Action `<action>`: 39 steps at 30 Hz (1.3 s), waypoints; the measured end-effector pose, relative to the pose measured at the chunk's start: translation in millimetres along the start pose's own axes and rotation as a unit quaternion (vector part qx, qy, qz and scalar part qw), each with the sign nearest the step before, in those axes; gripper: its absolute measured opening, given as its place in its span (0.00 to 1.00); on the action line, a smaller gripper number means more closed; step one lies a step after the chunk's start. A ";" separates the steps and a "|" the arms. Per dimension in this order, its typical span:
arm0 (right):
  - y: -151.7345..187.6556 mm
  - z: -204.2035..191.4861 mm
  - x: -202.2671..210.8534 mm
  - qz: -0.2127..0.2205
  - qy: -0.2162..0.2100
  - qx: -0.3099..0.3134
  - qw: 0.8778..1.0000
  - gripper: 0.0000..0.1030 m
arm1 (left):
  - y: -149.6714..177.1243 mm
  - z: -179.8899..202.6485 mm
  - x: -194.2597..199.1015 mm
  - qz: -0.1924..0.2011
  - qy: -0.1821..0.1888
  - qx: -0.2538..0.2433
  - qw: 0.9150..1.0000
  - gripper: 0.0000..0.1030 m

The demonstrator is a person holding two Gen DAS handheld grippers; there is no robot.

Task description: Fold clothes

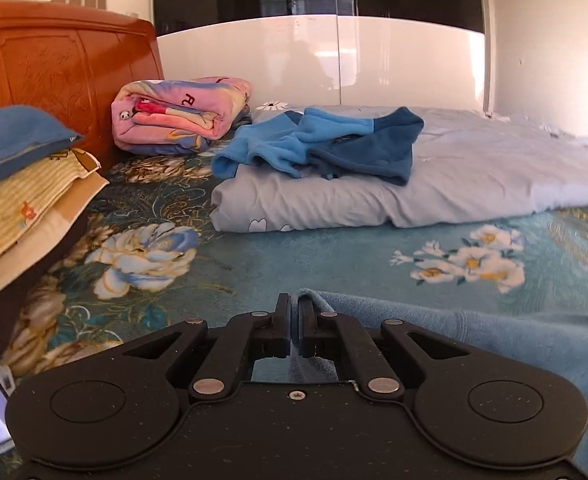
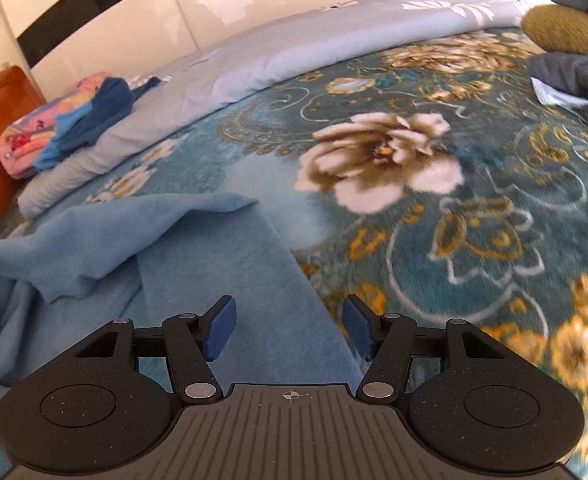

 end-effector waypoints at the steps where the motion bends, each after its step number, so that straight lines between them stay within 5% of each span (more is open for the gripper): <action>1: -5.1 -2.9 -3.8 -0.001 0.000 0.007 1.000 0.55 | 0.4 0.9 0.4 0.001 0.000 0.000 1.000 0.03; 13: -62.5 -67.4 -61.4 0.001 0.015 0.198 0.980 0.54 | 9.6 -7.6 10.0 0.000 -0.007 -0.001 1.000 0.03; 15: -66.6 -78.7 -60.0 0.009 -0.006 0.207 0.978 0.42 | 10.6 -9.0 11.9 -0.001 -0.007 0.002 1.000 0.03; 16: -67.1 -83.5 -59.8 0.006 -0.011 0.210 0.978 0.22 | 10.7 -9.7 13.2 0.000 -0.006 0.004 1.000 0.03; 18: -66.8 -90.7 -59.1 0.001 -0.010 0.215 0.977 0.05 | 10.6 -9.4 17.7 0.005 -0.003 0.005 1.000 0.03; 22: -68.9 -96.6 -45.0 0.032 0.018 0.210 0.977 0.03 | 6.3 -10.9 33.3 0.026 -0.001 0.013 1.000 0.03; 29: -128.6 -113.1 35.0 0.133 -0.022 0.160 0.978 0.02 | -48.5 -9.4 98.3 0.131 0.024 0.025 0.991 0.02; 35: -188.2 -139.8 152.0 0.274 -0.047 0.150 0.949 0.02 | -103.6 -6.9 195.3 0.254 0.038 0.011 0.966 0.02; 39: -199.6 -141.7 225.9 0.345 -0.077 0.129 0.927 0.02 | -108.3 -3.6 255.8 0.311 0.046 0.005 0.949 0.02</action>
Point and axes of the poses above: each gripper's, at about its wrist camera, not at the fingertips, and x roughly against the way its jaws point, z to its right, y to its underside, the point moved 9 cm from there along -x, roughly the way its jaws point, and after that the axes turned 5 degrees about -z, right-handed, at the moved point
